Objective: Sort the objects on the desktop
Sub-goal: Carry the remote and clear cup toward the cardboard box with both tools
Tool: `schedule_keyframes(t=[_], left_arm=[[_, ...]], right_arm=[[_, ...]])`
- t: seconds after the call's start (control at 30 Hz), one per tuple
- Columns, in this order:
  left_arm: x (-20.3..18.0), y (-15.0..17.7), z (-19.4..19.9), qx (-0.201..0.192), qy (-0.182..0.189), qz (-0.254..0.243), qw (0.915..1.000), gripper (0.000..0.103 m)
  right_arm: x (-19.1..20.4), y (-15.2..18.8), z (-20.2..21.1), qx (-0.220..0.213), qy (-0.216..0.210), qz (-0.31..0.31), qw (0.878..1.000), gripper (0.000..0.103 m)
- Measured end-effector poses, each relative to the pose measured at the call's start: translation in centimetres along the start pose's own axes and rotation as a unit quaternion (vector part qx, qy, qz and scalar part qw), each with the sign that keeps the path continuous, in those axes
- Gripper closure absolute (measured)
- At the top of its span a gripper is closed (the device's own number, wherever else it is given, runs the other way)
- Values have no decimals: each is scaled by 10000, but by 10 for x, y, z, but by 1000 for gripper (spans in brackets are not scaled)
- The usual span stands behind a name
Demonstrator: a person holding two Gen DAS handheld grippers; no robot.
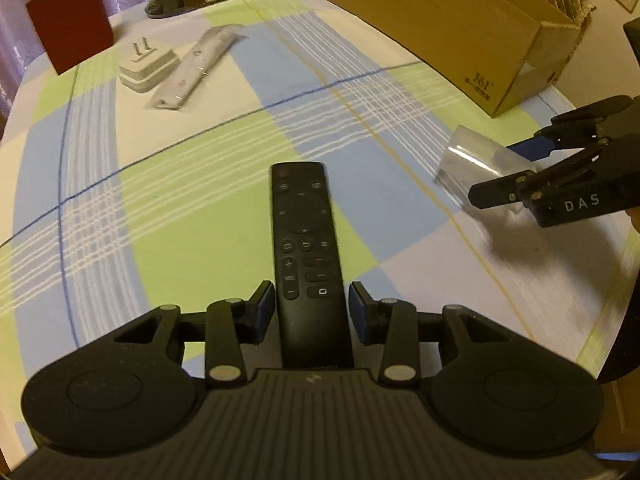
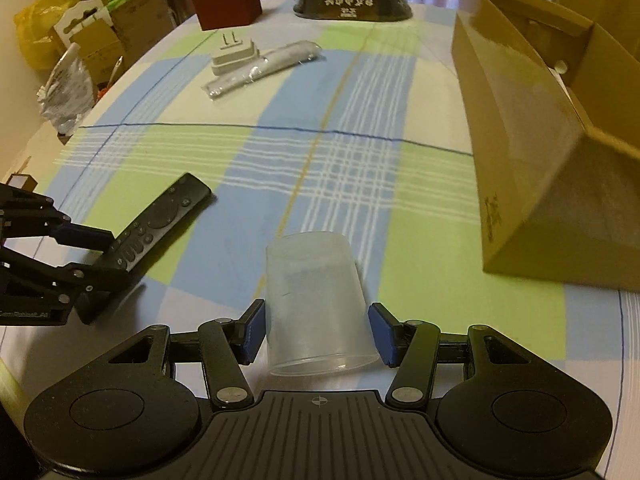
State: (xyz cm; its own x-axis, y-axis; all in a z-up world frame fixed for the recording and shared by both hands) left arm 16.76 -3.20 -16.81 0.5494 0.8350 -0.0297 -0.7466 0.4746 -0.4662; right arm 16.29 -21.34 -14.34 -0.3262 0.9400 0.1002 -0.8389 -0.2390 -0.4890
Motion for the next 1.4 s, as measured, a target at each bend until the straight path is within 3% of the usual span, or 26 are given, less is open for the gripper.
schedule_keyframes(t=[0.37, 0.47, 0.77, 1.03, 1.4], left_arm=[[3, -10, -15, -11, -147, 25, 9999, 65], [2, -10, -15, -16, -153, 10, 9999, 69], [-13, -6, -2, 8, -151, -85, 9998, 70], [-28, -15, 25, -114, -156, -75, 9998, 70], [-70, -61, 67, -554, -57, -246, 9981, 70]], right_arm=[[-10, 8, -1, -81, -61, -245, 9996, 49], [-11, 7, -2, -89, -75, -273, 9996, 49], [-10, 7, 11, -158, -108, -300, 9994, 49], [-14, 3, 43, -376, -108, -396, 9985, 49], [-30, -10, 112, -850, 0, -514, 9951, 49]])
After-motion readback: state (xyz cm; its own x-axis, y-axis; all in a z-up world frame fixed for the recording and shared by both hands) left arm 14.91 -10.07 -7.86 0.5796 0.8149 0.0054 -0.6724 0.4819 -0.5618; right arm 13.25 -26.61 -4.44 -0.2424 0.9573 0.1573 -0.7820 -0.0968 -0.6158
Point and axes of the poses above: each gripper's, at about its wrist camera, not at the fingertips, and z roughly against the way its jaws point, x to its left, y to its underside, the point moved 6 cm from there along -z, roughly the way its jaws point, and after that the axes turned 1 degree about -x, right-handed, at the moved point
